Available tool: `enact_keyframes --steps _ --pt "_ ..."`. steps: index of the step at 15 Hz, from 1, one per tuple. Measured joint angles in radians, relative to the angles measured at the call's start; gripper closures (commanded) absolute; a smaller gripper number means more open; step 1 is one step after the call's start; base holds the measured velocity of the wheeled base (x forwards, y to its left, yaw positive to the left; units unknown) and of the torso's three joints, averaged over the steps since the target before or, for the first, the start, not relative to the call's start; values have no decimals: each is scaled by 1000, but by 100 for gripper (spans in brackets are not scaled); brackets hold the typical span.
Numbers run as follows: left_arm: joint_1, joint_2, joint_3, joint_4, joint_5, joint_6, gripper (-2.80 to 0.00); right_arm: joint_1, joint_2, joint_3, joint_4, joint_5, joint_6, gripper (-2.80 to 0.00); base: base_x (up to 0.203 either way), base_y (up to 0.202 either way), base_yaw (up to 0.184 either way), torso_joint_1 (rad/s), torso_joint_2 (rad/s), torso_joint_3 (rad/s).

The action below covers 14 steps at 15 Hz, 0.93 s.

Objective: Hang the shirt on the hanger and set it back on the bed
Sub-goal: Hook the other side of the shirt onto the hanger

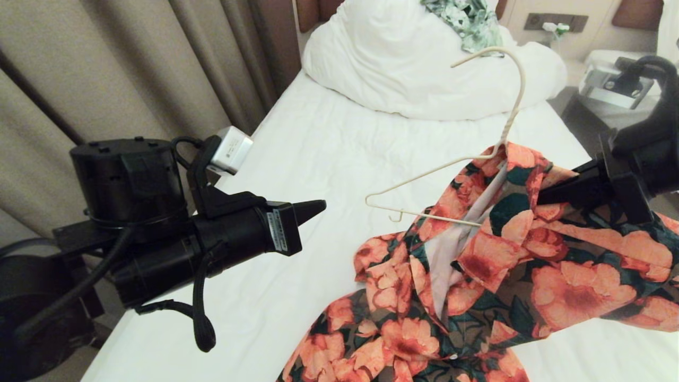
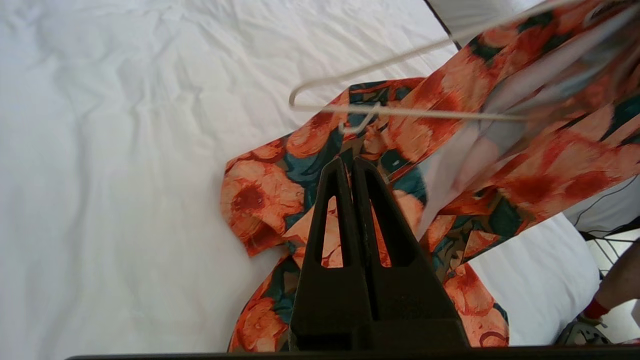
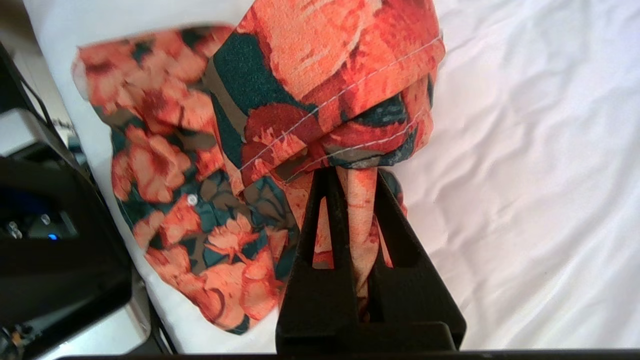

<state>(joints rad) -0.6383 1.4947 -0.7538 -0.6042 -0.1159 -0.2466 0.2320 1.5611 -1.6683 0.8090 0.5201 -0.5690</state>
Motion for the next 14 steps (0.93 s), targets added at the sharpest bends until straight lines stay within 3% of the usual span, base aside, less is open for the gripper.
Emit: enact_keyframes --steps 5,7,10,12,14 --pt "7 7 -2 0 1 0 0 -13 54 -2 -135 117 106 0 0 0 0 0 0 0" --pt "16 7 -6 0 2 0 0 -4 94 -26 -198 173 195 0 0 0 0 0 0 0" --pt "25 15 -11 2 1 0 0 28 158 -94 -279 182 353 0 0 0 0 0 0 0" --pt "24 32 -11 1 1 -1 0 8 179 -92 -247 158 334 0 0 0 0 0 0 0" --pt "16 54 -11 0 5 -2 0 -64 184 -41 -186 130 232 0 0 0 0 0 0 0"
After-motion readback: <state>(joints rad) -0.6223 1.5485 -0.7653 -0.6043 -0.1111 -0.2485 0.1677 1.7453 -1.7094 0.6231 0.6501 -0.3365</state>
